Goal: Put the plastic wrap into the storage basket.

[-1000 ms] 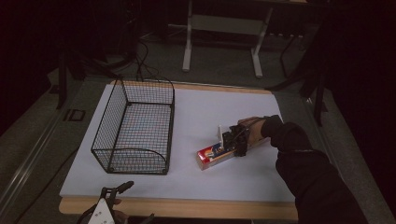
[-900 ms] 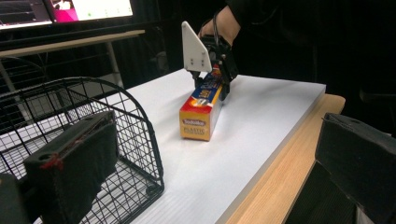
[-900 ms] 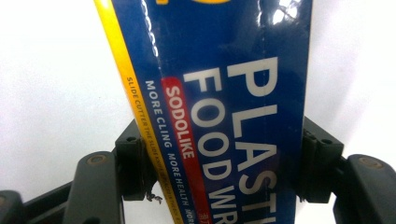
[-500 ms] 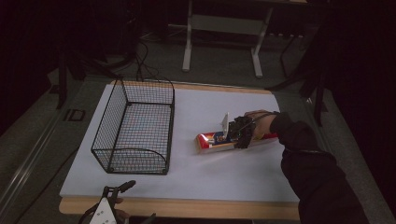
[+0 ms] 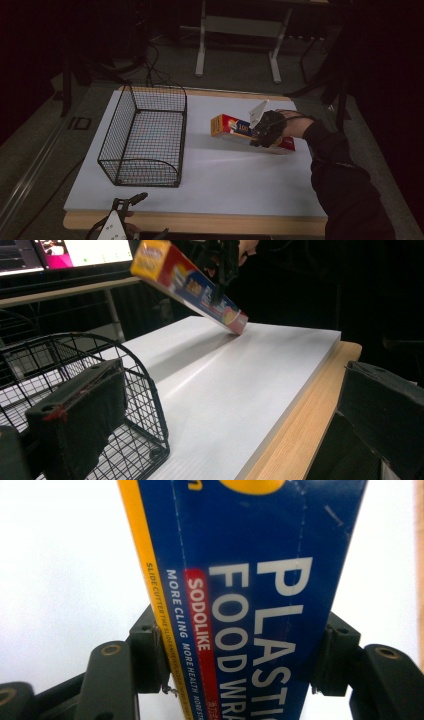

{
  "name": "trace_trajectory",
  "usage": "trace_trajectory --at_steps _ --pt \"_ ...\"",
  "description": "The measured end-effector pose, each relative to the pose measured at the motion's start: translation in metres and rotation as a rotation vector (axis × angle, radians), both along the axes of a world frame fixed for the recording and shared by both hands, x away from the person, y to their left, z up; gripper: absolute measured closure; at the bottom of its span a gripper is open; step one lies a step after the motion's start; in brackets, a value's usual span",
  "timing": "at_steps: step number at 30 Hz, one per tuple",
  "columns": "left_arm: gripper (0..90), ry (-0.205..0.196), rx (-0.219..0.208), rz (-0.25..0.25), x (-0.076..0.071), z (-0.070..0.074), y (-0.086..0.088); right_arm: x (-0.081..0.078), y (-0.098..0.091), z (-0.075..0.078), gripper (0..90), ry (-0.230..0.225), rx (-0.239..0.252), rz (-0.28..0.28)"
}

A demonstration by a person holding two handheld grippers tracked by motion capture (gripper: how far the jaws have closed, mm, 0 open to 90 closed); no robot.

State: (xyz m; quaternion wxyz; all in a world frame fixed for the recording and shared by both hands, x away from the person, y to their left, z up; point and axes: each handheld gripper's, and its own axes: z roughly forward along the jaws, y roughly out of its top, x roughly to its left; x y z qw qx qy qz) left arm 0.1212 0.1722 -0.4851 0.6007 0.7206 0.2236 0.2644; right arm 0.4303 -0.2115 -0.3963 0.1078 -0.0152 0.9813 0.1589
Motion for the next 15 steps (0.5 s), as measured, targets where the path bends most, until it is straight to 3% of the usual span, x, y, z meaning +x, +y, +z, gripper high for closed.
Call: trace_trajectory --at_steps 7,11,15 --pt "0.2 -0.004 -0.002 -0.004 0.0 0.0 0.0 0.004 -0.007 0.021 38.8 -0.021 0.103 -0.07" --pt "0.2 -0.008 0.003 -0.005 0.001 0.001 0.0 0.003 -0.009 0.034 38.9 -0.018 0.188 -0.087" --pt "0.2 -0.005 0.001 -0.011 0.001 0.0 -0.001 0.001 -0.009 0.048 39.0 -0.016 0.307 -0.1"
